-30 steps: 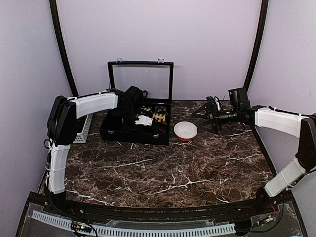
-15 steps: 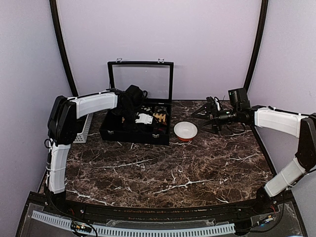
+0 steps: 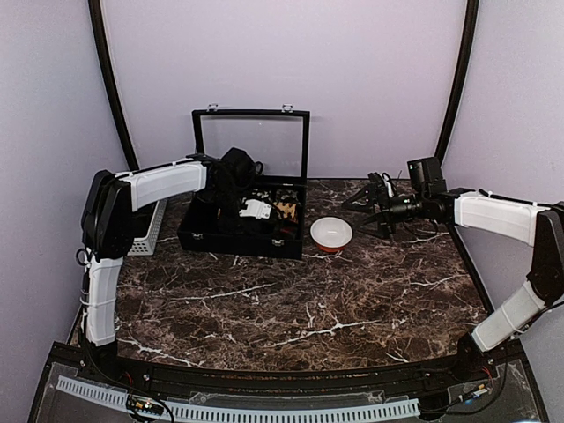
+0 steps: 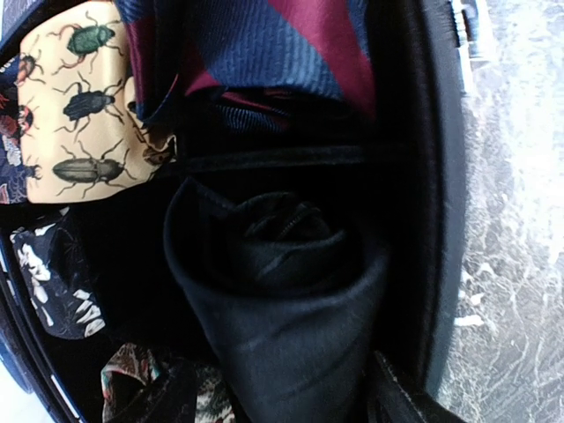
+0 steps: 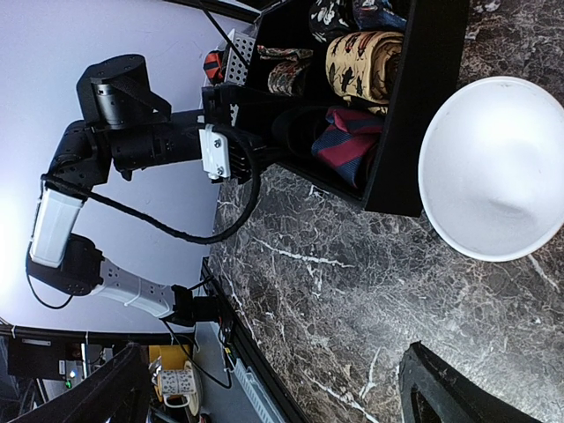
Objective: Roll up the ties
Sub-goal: Adjust the tie in the storage box.
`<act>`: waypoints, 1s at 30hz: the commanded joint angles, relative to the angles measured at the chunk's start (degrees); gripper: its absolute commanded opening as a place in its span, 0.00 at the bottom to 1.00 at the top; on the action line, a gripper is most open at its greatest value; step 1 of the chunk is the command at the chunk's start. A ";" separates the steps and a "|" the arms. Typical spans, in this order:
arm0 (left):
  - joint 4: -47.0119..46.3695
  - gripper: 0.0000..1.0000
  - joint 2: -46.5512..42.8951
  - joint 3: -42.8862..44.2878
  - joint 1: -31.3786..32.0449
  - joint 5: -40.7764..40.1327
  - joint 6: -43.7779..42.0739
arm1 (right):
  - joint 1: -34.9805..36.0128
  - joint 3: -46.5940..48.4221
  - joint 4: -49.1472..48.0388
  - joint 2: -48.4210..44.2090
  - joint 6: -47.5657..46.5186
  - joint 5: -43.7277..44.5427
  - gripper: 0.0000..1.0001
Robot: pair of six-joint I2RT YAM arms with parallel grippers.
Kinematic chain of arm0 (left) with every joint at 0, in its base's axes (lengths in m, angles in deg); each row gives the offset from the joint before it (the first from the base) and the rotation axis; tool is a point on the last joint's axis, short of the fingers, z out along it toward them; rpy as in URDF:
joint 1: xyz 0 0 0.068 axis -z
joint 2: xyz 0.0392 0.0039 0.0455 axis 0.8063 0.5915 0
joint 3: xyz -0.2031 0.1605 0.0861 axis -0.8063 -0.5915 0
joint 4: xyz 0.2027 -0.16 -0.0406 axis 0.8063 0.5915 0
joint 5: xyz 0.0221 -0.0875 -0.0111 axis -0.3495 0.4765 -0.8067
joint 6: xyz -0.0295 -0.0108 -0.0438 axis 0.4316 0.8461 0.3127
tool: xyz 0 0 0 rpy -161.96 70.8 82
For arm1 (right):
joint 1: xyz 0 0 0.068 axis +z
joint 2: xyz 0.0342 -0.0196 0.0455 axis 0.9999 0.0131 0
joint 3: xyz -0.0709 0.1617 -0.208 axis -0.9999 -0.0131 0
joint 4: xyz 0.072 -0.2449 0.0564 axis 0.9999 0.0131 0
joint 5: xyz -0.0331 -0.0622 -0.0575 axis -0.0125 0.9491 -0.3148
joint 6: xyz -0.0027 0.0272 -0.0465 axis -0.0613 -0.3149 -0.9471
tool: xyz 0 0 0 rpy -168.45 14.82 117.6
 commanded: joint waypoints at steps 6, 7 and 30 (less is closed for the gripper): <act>5.32 0.68 -6.08 1.35 0.29 2.54 -1.17 | -0.43 0.58 -1.90 0.56 0.06 -0.89 0.98; 5.24 0.68 -6.27 1.33 0.27 2.33 -1.35 | -0.44 0.58 -2.00 0.59 0.13 -0.97 0.98; -10.60 0.18 -6.12 -3.44 -1.12 11.67 13.08 | -0.43 -3.55 -7.49 -2.52 3.53 -0.48 0.98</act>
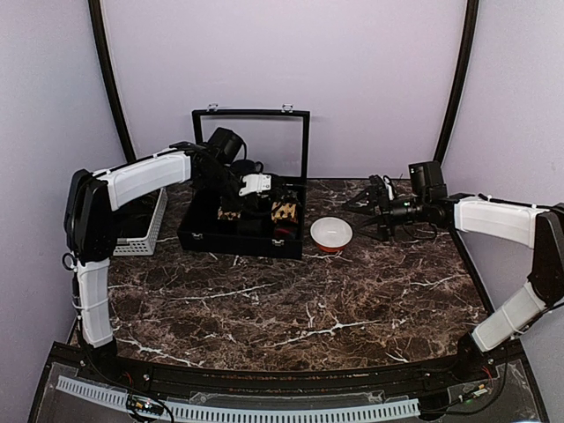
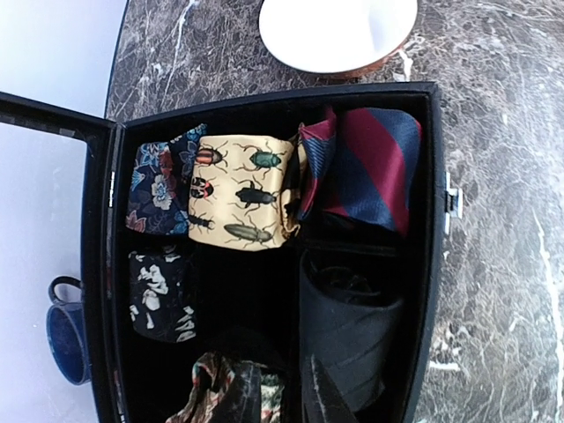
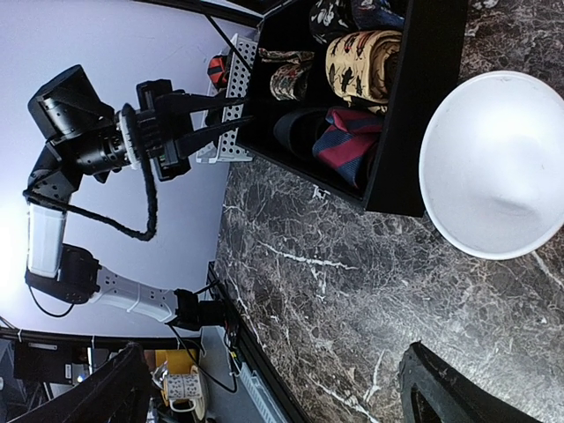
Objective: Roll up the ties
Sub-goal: Adjust the tie in the storage box.
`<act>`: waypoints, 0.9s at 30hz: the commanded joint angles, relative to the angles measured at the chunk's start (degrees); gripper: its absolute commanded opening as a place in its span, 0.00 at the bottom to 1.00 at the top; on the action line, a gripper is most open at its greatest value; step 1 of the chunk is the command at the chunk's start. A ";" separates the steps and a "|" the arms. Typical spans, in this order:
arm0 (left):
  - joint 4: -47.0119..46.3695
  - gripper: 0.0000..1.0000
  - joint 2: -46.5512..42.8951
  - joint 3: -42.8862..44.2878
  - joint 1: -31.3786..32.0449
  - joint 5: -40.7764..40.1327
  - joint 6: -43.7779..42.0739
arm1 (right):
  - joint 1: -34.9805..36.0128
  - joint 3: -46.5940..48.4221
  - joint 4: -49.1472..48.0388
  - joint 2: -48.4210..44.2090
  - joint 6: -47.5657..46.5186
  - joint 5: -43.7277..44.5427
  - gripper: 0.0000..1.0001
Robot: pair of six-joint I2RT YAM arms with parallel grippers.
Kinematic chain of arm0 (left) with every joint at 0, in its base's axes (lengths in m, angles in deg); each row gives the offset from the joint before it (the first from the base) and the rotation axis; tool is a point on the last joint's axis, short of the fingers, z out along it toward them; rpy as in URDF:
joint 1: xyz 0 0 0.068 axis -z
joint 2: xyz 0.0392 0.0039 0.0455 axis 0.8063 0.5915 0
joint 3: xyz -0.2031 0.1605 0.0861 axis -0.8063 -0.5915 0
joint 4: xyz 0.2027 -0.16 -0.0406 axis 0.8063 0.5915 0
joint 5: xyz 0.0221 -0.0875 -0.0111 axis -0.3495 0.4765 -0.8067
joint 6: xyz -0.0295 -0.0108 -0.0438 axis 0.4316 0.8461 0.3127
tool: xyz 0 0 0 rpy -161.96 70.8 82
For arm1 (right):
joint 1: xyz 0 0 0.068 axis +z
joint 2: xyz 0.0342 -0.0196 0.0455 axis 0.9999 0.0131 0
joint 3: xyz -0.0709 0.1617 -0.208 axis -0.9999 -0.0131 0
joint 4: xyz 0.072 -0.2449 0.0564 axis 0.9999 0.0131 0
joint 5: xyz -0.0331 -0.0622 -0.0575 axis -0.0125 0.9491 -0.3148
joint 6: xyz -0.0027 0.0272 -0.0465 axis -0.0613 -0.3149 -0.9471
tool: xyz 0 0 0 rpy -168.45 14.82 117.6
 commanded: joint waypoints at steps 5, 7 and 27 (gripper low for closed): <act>-6.79 0.18 5.09 -2.10 -0.13 -0.46 4.91 | -0.41 -1.49 -3.48 -2.46 1.37 -0.09 0.98; -6.24 0.18 6.10 -2.16 -0.13 -0.30 4.85 | -0.41 -1.41 -3.24 -2.47 1.22 0.00 0.98; -8.14 0.61 0.49 3.62 0.85 -5.11 21.49 | -0.87 5.67 7.53 -5.54 -6.10 4.66 0.98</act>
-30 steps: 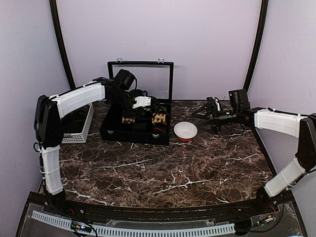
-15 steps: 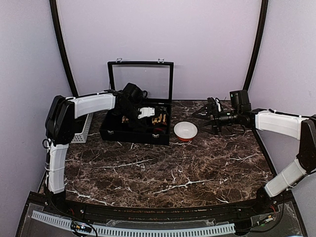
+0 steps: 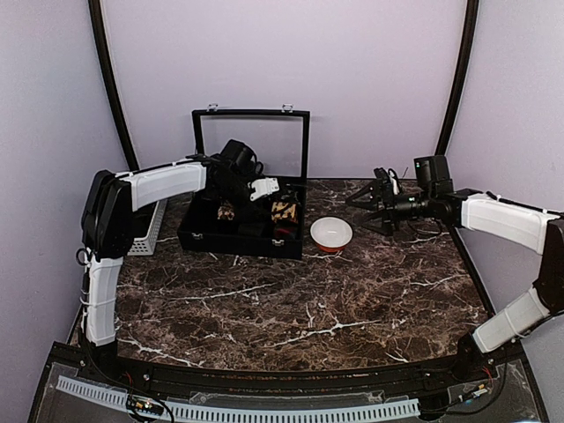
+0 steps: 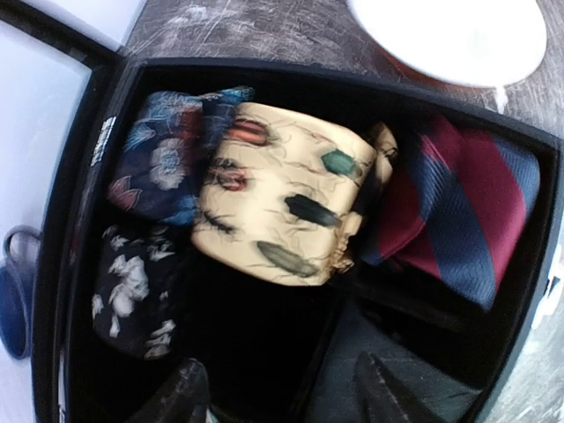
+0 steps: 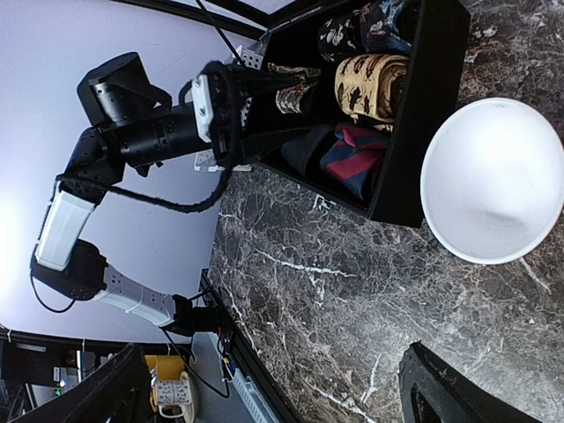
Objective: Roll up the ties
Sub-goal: Adjust the tie in the storage box, then reset both arms
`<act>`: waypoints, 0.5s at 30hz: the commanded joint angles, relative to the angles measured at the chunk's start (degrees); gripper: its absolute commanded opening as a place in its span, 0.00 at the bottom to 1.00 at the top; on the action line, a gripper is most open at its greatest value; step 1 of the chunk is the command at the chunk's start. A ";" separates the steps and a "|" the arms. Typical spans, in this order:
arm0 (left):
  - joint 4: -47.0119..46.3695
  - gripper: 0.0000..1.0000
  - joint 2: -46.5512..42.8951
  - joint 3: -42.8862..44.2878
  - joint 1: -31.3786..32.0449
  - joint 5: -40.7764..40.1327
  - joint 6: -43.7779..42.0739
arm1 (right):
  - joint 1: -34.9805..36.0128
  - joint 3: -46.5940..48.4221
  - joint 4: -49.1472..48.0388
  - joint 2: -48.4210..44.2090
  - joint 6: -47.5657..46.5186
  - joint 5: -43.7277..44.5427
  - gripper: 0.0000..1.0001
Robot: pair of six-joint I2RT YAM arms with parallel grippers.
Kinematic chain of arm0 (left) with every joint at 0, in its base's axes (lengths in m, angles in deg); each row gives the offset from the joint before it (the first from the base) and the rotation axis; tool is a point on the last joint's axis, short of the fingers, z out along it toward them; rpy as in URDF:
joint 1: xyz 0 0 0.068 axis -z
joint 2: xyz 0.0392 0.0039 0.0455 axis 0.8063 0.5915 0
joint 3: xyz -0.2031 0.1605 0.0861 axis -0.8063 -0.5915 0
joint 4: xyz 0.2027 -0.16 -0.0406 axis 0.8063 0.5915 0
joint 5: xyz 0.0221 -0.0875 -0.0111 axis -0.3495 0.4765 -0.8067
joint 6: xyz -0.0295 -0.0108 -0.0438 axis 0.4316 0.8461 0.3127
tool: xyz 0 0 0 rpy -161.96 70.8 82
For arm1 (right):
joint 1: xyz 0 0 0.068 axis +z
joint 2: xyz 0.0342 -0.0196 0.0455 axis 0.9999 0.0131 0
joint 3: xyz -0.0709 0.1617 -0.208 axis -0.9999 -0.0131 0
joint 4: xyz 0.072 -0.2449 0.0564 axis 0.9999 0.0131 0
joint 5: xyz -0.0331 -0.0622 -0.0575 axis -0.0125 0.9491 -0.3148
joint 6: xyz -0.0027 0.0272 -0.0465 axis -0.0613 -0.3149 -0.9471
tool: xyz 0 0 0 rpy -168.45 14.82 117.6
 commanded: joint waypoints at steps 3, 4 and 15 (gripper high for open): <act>-1.72 0.91 -13.11 2.59 0.56 -4.49 12.17 | -1.30 10.01 10.39 -3.10 -8.84 5.29 0.98; -1.74 0.98 -14.67 2.68 0.59 -5.45 13.63 | -1.62 11.68 12.00 -3.36 -10.12 6.19 0.98; -1.74 0.99 -35.85 -6.81 -0.43 -6.47 40.98 | -8.05 19.97 17.67 -11.35 -10.97 15.01 0.98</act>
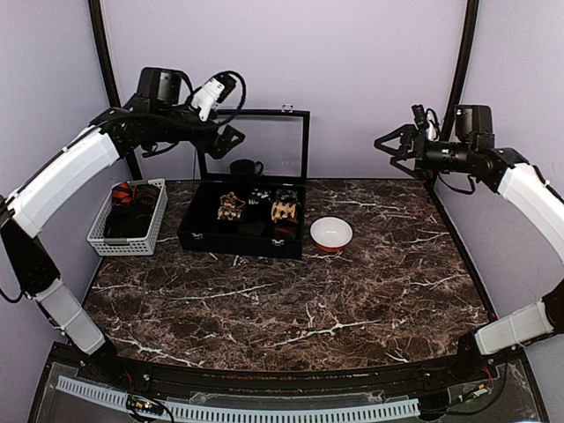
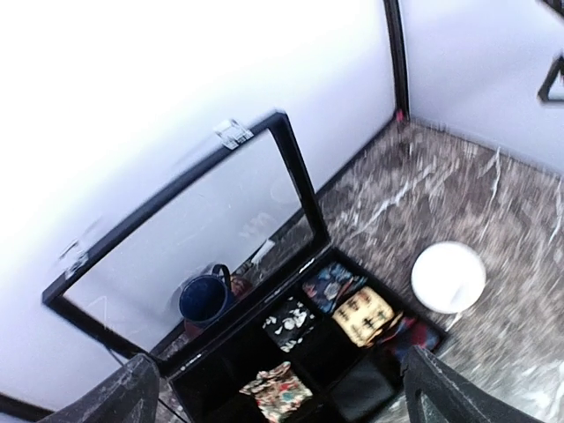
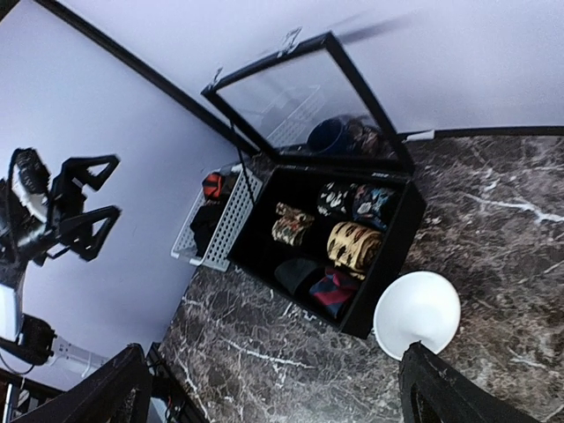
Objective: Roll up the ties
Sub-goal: Reset both arms
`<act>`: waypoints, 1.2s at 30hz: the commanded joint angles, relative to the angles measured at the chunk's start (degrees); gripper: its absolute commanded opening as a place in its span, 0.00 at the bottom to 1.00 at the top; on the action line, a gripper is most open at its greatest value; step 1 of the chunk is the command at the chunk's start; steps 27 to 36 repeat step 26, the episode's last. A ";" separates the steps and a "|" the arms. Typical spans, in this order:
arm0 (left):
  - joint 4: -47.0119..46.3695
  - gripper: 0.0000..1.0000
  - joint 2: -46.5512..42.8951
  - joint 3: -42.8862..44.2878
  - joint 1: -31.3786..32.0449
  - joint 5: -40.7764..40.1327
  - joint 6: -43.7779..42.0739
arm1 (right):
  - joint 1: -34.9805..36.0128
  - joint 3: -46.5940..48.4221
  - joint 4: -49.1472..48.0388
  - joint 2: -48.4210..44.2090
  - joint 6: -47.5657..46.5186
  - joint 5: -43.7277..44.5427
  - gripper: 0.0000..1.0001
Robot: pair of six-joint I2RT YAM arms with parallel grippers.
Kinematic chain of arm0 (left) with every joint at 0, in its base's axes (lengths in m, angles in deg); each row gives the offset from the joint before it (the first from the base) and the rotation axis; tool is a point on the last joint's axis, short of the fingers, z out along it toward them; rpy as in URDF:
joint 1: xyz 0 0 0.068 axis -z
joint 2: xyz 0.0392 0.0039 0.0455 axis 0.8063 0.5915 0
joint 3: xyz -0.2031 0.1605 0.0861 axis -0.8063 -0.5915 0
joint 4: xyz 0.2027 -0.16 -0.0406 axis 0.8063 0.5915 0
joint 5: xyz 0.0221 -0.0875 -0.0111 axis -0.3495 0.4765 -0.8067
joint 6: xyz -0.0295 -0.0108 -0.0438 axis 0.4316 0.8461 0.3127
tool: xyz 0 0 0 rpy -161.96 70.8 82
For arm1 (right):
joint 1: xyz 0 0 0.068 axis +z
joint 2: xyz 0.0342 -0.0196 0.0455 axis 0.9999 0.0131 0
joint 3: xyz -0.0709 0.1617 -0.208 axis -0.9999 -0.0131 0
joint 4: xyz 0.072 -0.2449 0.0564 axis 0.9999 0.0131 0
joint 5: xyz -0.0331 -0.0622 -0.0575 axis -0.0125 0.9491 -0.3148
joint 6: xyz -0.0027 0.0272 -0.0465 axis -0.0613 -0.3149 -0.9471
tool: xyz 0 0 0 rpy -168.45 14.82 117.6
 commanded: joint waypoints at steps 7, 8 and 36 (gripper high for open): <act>-1.76 0.99 -20.94 -27.25 -2.88 2.85 39.39 | -6.74 -15.07 -4.41 -13.59 8.31 -0.01 0.98; -1.73 0.99 -22.67 -30.86 -3.14 1.94 43.47 | -6.68 -17.57 -4.40 -14.36 8.81 -0.33 0.98; -3.15 0.99 -30.84 -54.71 -3.35 1.01 61.95 | -6.12 -45.99 -7.55 -28.21 14.89 1.09 0.98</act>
